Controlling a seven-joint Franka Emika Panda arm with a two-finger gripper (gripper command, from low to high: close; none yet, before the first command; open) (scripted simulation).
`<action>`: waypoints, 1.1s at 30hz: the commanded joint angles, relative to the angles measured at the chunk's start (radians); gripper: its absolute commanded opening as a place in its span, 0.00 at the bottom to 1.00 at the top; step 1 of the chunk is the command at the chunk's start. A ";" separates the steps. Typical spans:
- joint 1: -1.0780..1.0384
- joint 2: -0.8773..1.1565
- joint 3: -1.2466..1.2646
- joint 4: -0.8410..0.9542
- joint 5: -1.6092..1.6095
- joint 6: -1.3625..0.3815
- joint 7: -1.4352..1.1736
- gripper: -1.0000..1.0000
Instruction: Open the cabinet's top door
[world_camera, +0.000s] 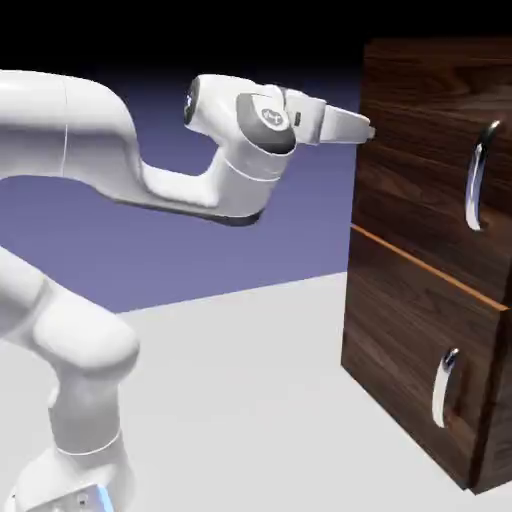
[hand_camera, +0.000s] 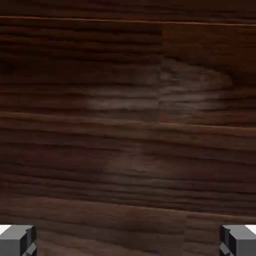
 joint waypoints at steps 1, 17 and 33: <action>0.015 -0.005 -0.018 0.012 -0.044 0.002 0.032 0.50; 0.253 -0.090 -0.299 0.200 -0.740 0.032 0.540 0.50; 0.496 -0.153 -0.565 0.389 -1.341 0.055 0.979 0.50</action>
